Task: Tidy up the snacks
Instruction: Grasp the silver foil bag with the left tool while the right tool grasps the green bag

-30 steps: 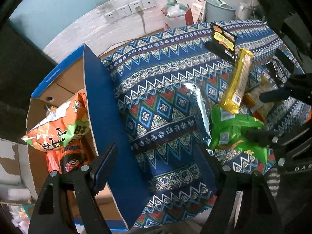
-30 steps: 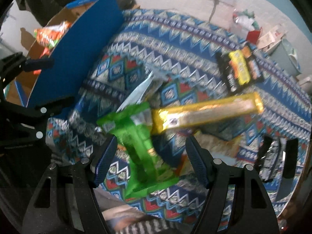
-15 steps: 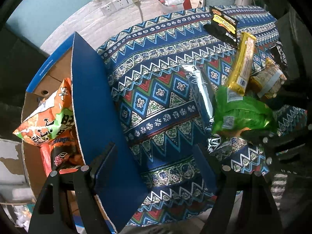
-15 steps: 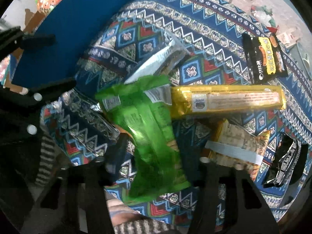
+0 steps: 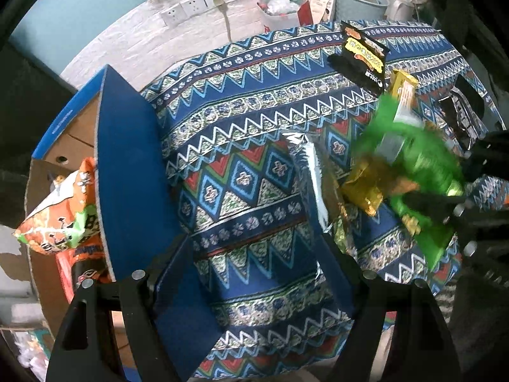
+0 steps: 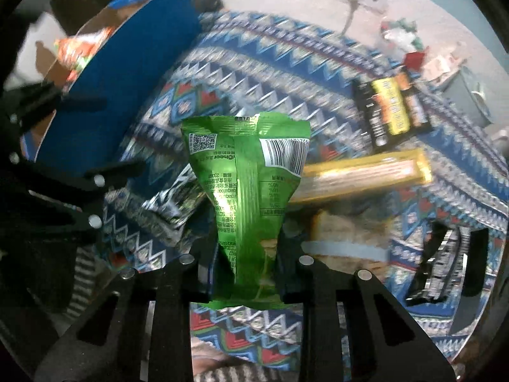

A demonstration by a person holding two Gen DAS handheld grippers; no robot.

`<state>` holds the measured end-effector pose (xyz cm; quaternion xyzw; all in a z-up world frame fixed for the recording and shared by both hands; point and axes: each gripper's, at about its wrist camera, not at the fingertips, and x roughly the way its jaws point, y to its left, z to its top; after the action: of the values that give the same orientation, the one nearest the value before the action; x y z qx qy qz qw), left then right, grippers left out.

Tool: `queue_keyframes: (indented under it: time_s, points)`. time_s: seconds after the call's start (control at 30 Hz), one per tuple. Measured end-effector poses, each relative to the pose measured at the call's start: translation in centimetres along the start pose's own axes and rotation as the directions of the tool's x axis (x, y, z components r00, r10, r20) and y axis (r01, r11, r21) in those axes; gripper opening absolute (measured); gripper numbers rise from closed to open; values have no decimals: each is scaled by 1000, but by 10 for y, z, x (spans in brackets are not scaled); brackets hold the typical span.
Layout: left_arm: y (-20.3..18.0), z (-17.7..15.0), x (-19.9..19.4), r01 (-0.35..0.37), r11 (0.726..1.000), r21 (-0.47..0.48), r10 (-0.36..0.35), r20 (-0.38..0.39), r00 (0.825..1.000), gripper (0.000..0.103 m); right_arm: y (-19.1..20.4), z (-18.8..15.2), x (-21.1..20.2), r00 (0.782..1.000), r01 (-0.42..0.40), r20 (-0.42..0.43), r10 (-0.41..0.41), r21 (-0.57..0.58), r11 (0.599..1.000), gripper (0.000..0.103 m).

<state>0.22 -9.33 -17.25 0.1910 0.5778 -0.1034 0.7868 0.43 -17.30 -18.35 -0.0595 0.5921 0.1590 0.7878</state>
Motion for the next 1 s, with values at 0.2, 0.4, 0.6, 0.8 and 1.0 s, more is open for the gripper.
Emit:
queue_keyframes:
  time_s: [0.2,0.4,0.6,0.8,1.0]
  points:
    - [-3,13,14,63,996,-56,-65,-46,997,81,-37,6,-10,998,38,44,-42,83,996,26]
    - [-10,23,31,71,995,-76,-77,-78,994,81,-59,4,-10,997,36,63,-45,140,990,26]
    - [-19,26,50,86,994,-73,-96,-141,985,81,-72,3,-12,996,30,79,-45,172,985,26]
    - [-34,30,60,41,999,-29,-45,-129,991,80,-77,6,-10,995,16,89,-34,189,982,26]
    - [-54,33,56,-1,999,46,5,-79,997,56,-78,8,-10,995,8,93,-26,190,982,26]
